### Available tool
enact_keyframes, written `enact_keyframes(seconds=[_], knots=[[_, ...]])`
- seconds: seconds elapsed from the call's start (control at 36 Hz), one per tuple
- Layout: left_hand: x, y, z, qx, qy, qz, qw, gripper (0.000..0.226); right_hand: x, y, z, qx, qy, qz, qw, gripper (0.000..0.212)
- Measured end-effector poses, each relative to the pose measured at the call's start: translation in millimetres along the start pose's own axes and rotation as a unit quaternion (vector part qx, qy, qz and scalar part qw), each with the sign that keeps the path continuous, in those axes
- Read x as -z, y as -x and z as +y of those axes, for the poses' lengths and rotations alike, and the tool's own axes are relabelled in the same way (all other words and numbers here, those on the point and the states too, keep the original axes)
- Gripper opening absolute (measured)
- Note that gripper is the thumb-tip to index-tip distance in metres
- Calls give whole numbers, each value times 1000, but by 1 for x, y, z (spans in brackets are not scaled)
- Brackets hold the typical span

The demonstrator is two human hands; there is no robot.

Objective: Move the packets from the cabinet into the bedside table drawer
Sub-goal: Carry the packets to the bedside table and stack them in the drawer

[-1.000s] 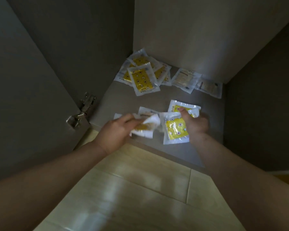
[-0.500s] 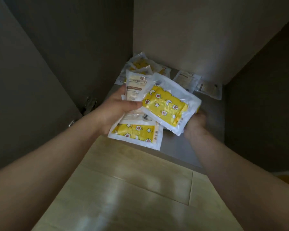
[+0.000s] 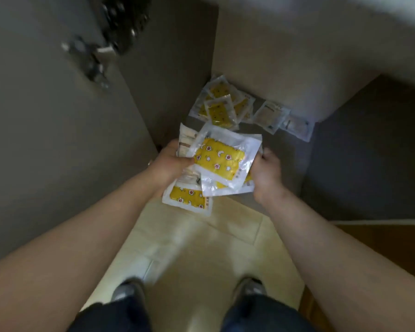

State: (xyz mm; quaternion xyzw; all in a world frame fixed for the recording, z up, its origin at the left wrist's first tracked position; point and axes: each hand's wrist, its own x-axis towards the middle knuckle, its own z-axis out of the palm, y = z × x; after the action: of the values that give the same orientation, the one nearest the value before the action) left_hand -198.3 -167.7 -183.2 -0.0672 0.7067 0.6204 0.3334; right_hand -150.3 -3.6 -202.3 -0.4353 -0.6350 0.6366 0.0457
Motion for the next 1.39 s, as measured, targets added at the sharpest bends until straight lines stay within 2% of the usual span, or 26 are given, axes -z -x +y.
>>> enact_keyframes(seconds=[0.14, 0.28, 0.42, 0.5, 0.67, 0.81, 1.0, 1.11, 1.25, 1.39], knots=[[9, 89, 48, 61, 46, 8, 997, 34, 22, 79, -51, -42, 8, -58, 997, 9], [20, 176, 100, 88, 99, 35, 991, 23, 37, 160, -116, -83, 3, -152, 985, 19], [35, 255, 146, 86, 154, 92, 980, 20, 36, 229, -177, -84, 32, -197, 976, 25], [41, 296, 170, 85, 172, 140, 971, 21, 35, 262, -208, -91, 57, -236, 966, 41], [51, 387, 206, 21, 255, 230, 939, 20, 33, 334, -266, -95, 49, -357, 928, 57], [65, 465, 228, -36, 310, 324, 893, 24, 17, 406, -308, 16, 89, -442, 893, 13], [106, 585, 218, -106, 384, 422, 815, 23, -20, 531, -303, 81, 134, -544, 825, 9], [124, 656, 194, -153, 407, 473, 766, 27, -38, 607, -283, 76, 167, -593, 784, 7], [146, 765, 149, -183, 460, 541, 680, 30, -52, 724, -245, 33, 207, -650, 731, 8], [163, 875, 96, -182, 471, 622, 598, 37, -58, 844, -202, 31, 255, -714, 651, 10]])
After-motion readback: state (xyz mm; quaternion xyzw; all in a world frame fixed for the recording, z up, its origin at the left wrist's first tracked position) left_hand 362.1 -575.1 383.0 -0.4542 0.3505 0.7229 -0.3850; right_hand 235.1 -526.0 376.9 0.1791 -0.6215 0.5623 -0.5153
